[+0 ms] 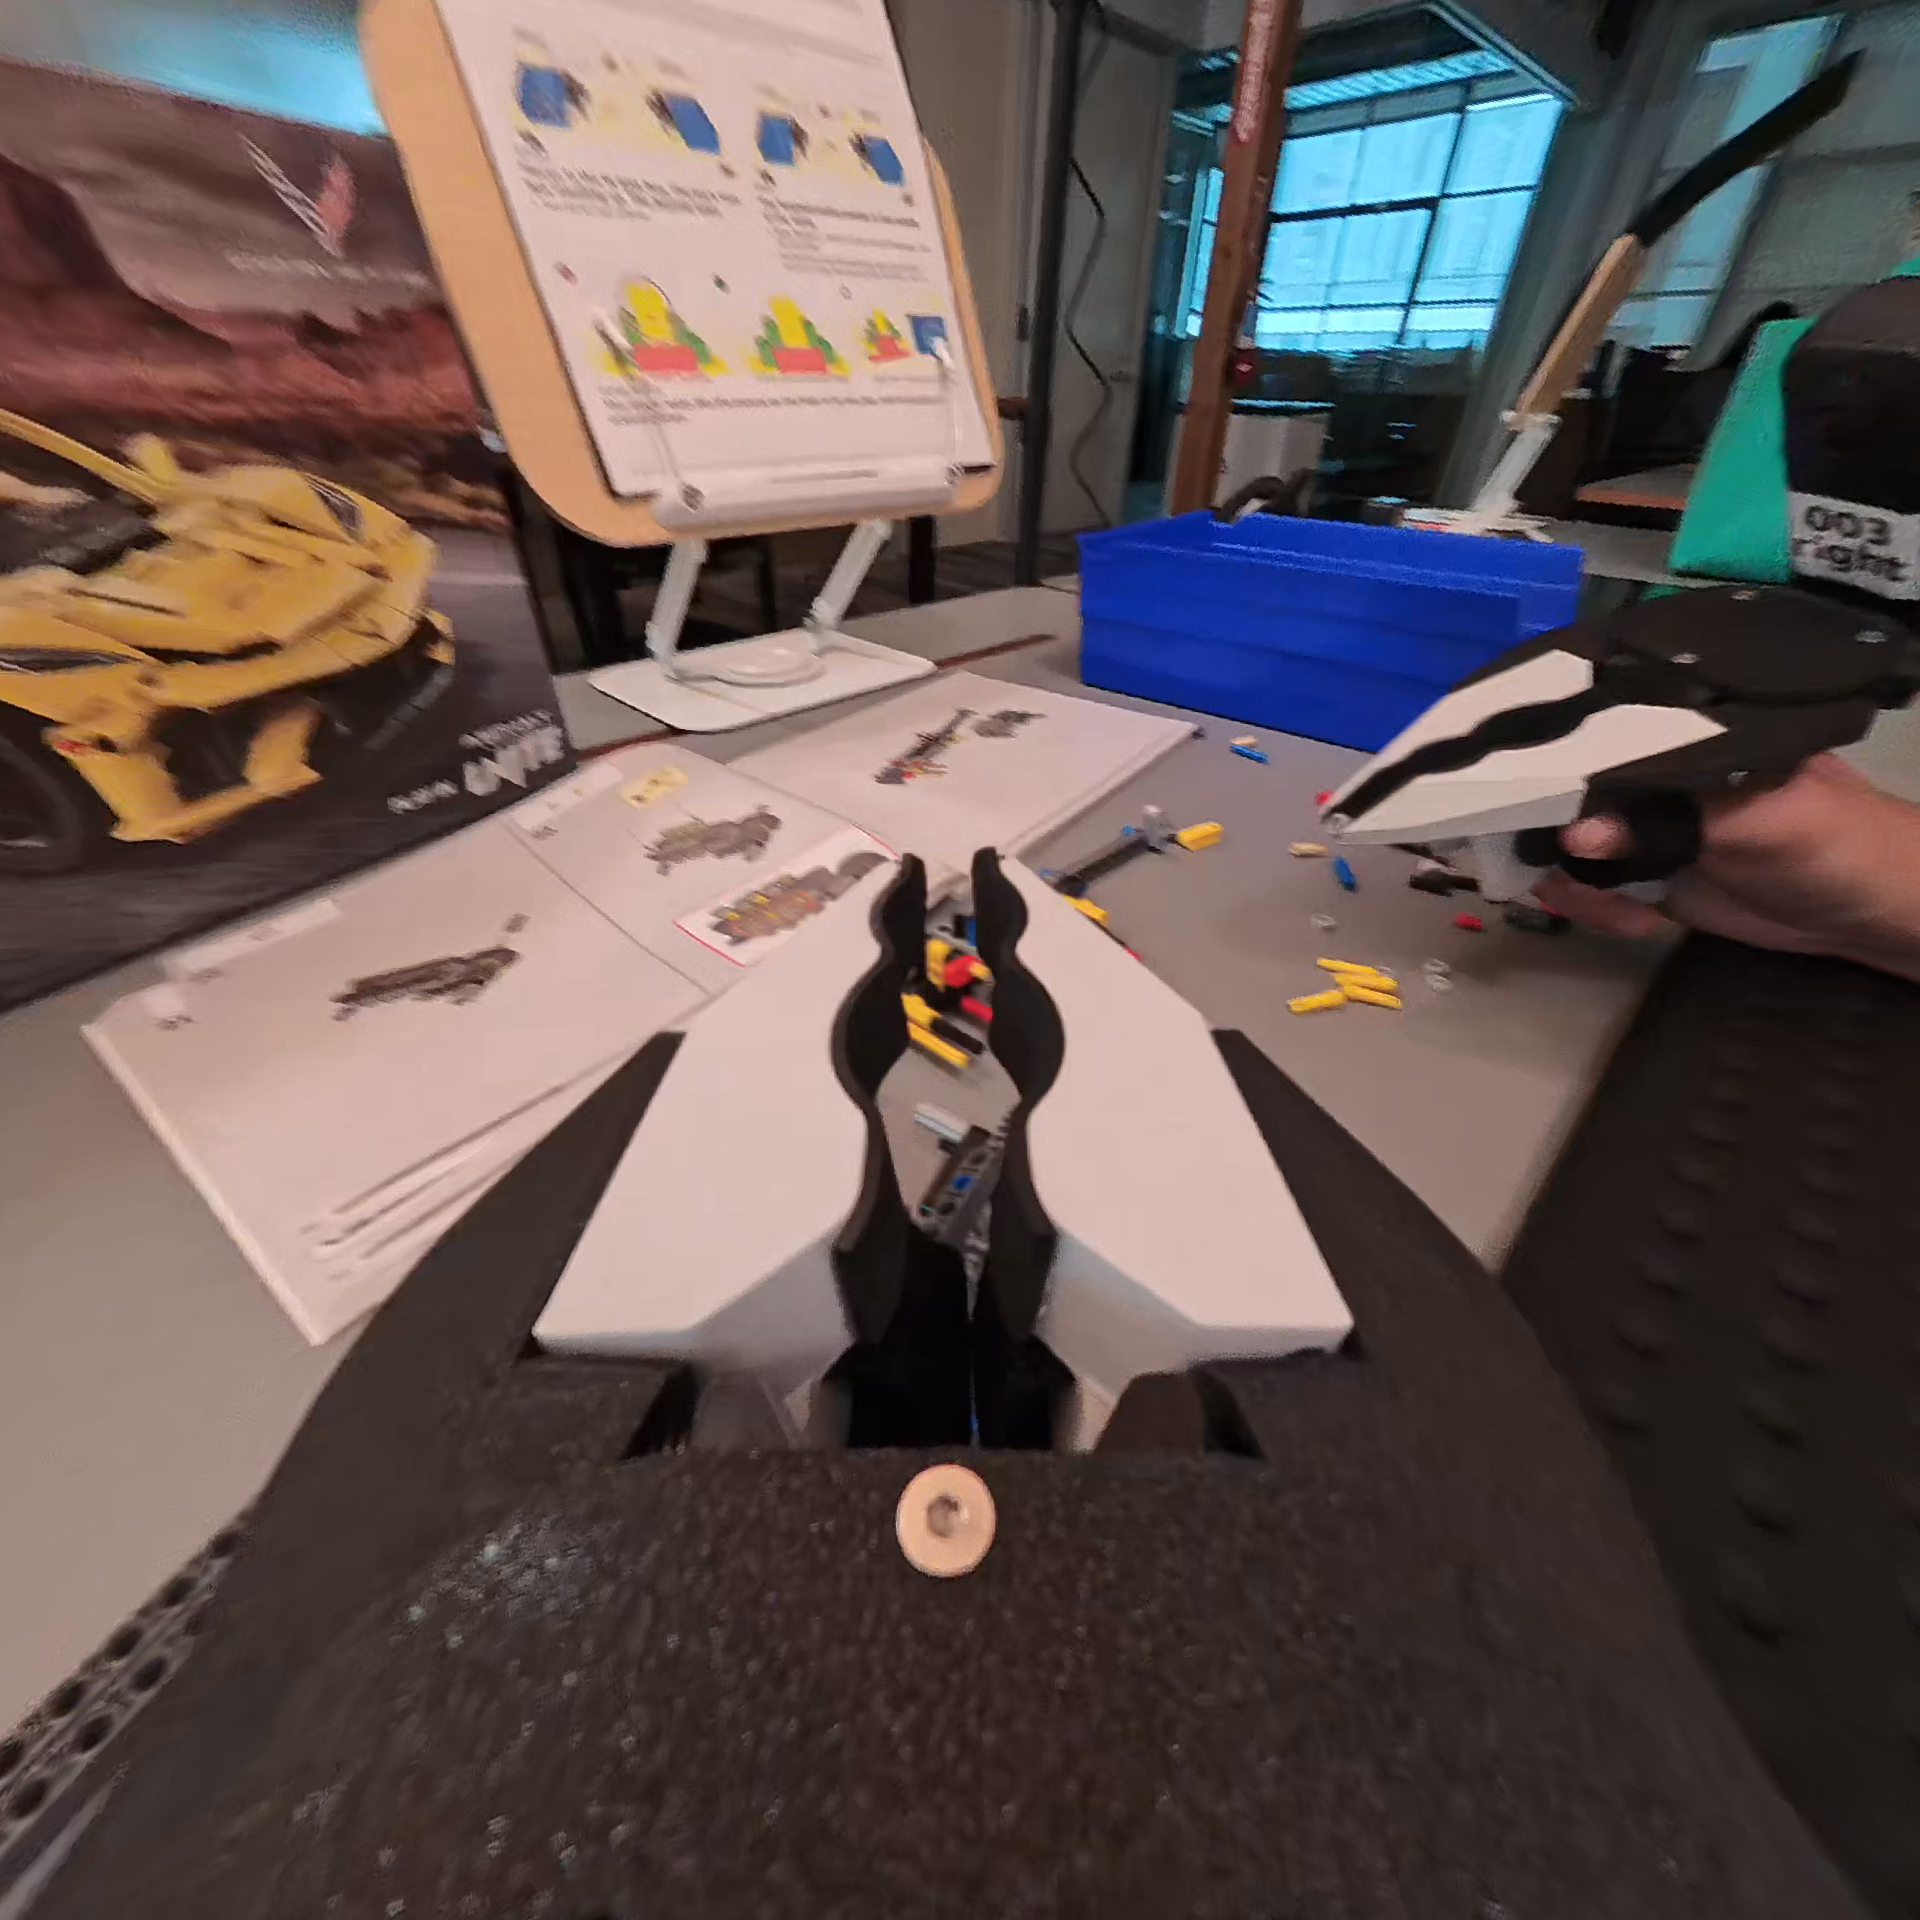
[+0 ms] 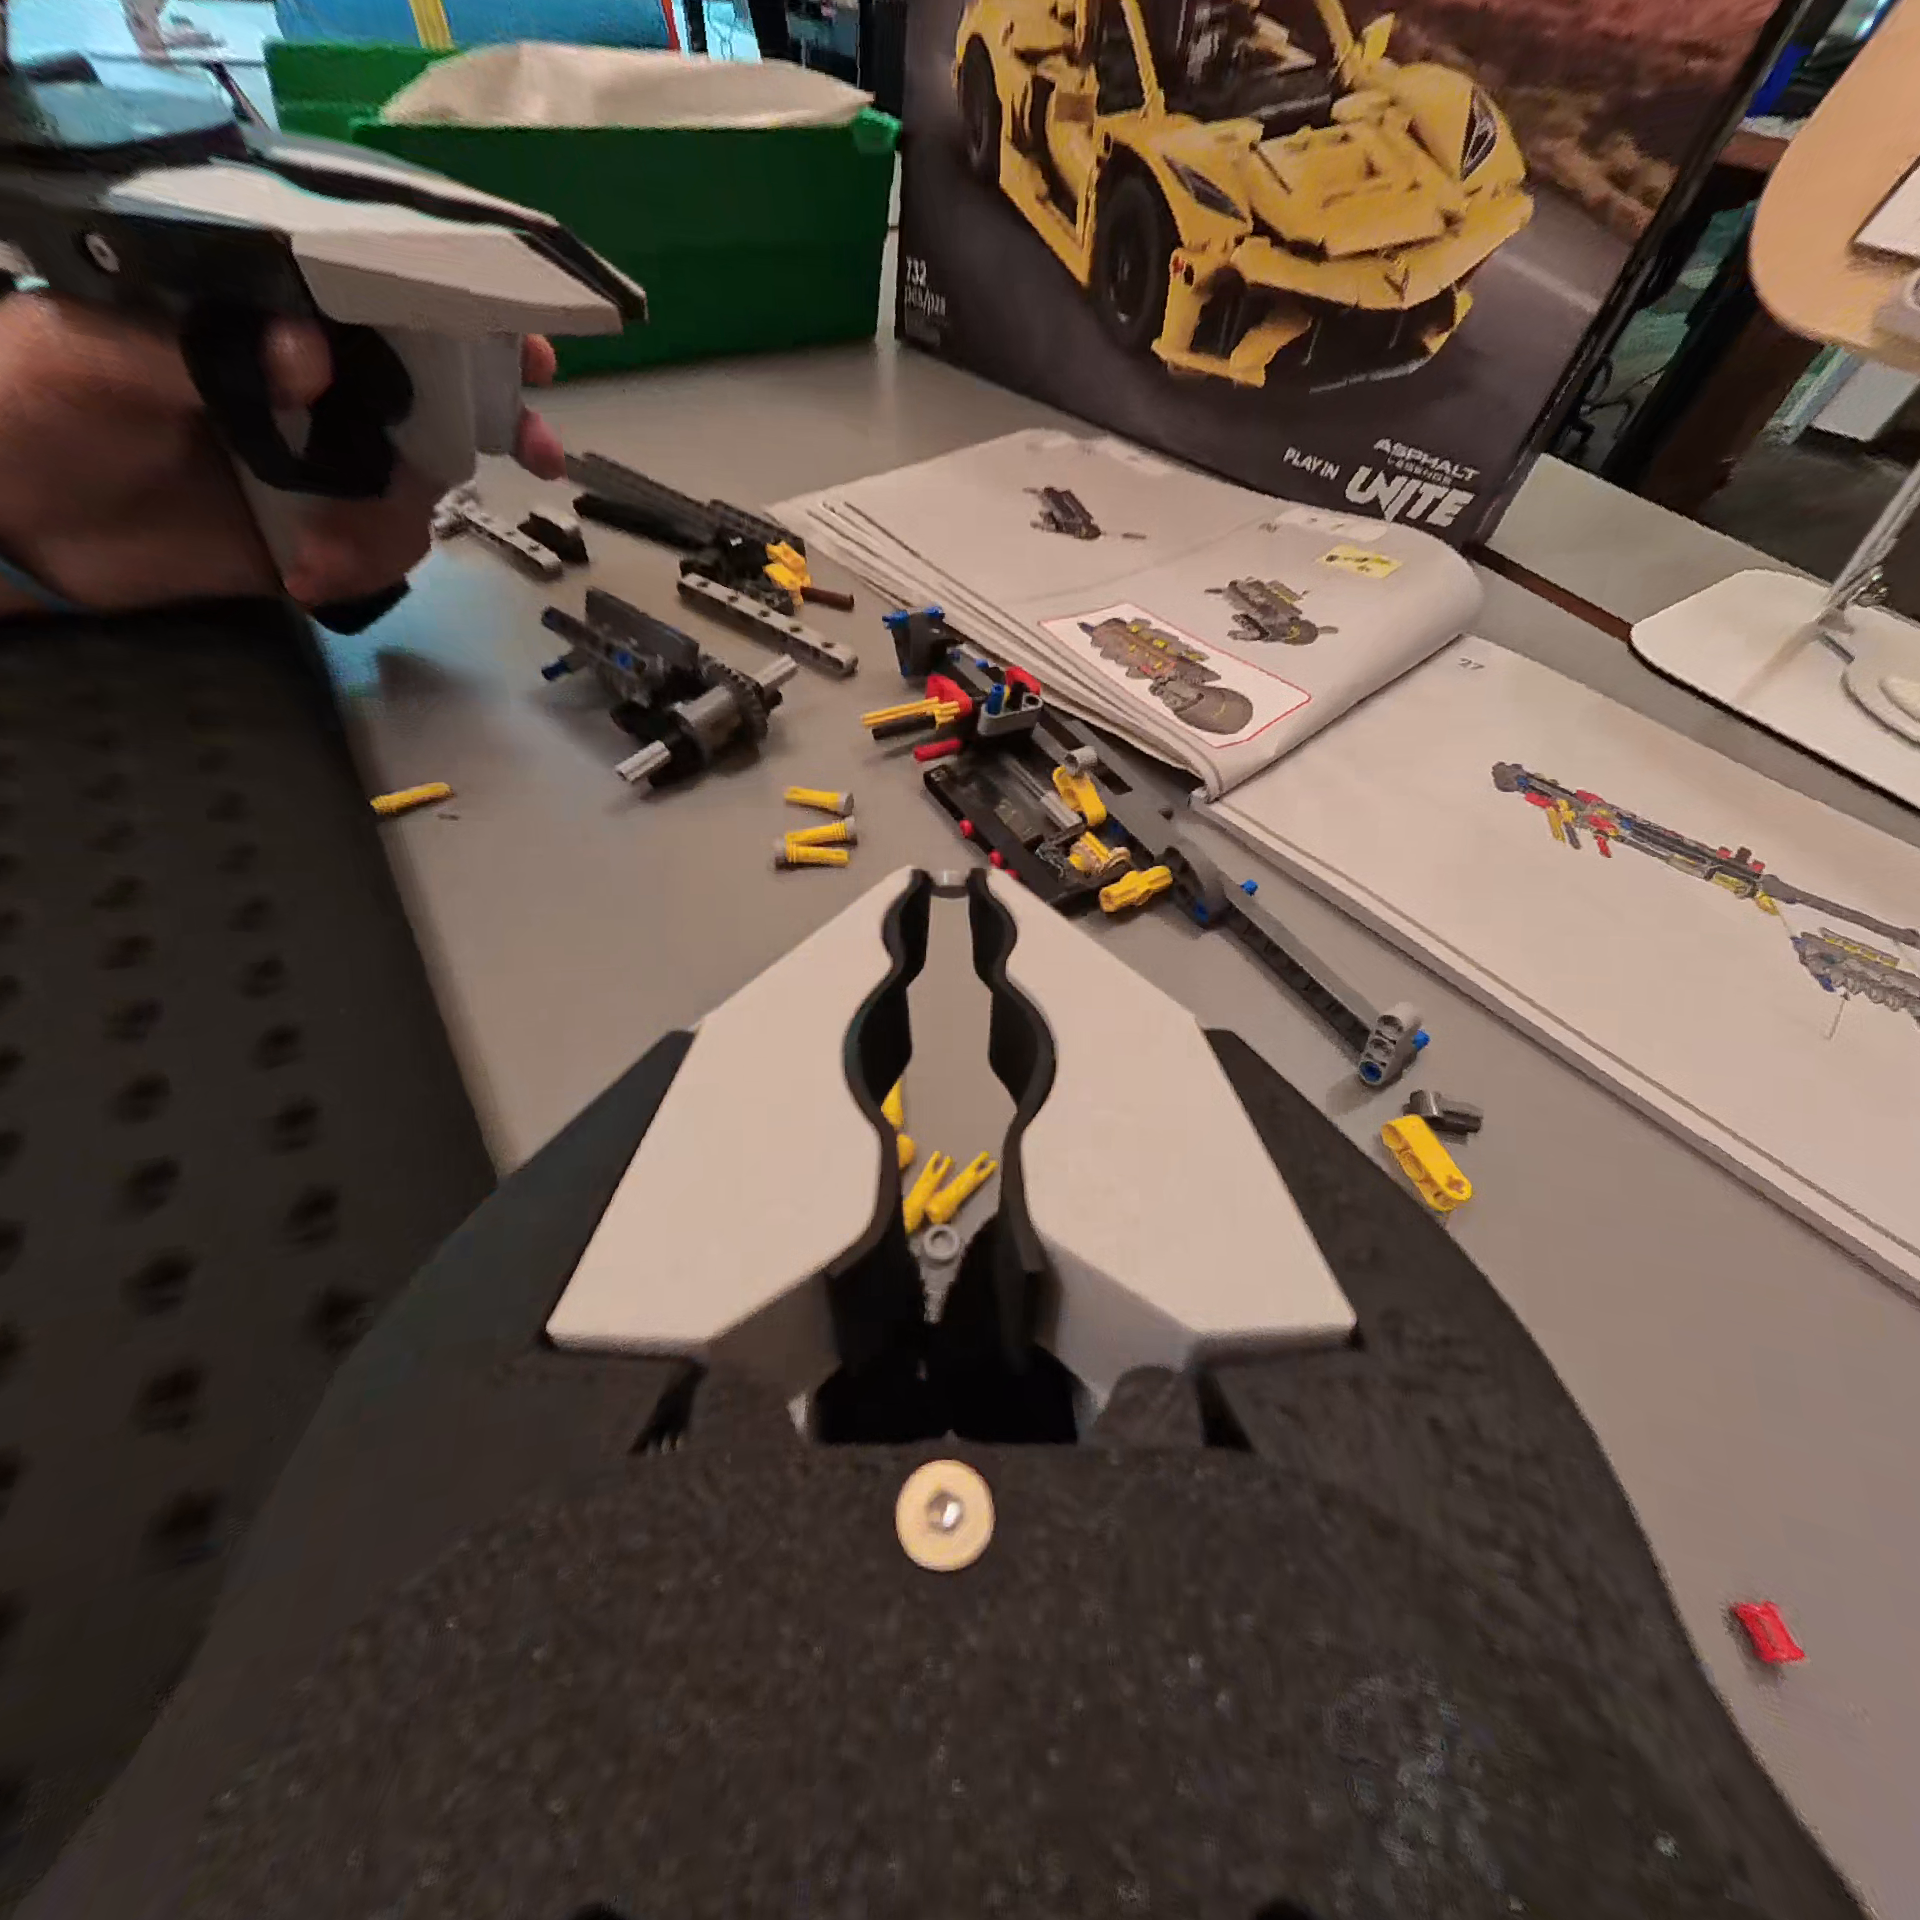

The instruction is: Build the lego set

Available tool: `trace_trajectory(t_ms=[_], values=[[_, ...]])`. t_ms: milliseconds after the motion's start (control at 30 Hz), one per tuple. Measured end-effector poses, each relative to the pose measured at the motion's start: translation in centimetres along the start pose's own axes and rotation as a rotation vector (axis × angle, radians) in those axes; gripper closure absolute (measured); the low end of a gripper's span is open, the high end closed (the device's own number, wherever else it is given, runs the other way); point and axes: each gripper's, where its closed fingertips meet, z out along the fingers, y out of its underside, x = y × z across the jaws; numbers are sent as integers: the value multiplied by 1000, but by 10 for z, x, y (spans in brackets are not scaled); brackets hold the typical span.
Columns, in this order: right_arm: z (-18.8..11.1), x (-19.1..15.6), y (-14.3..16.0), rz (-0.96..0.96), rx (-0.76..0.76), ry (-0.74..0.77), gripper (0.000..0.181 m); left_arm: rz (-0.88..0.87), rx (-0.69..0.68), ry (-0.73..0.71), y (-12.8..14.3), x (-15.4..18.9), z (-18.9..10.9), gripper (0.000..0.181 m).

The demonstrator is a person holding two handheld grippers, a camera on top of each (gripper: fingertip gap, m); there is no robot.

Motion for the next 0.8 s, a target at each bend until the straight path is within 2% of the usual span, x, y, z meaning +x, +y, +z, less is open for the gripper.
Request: trace_trajectory(t_ms=[133,333,433,700,800], values=[[3,0,5,-14,-32,10,174,6,-97,-32,16,-4,8,166],[9,2,8,-16,-56,4,174,61,-72,-18,13,1,8,171],[11,0,9,-23,-67,-1,174,66,-94,-6,16,3,11,165],[8,0,6,-27,-46,3,174,122,19,-52,-1,2,8,152],[6,-1,5,-15,-38,-7,174,117,39,-22,-5,7,10,151]])
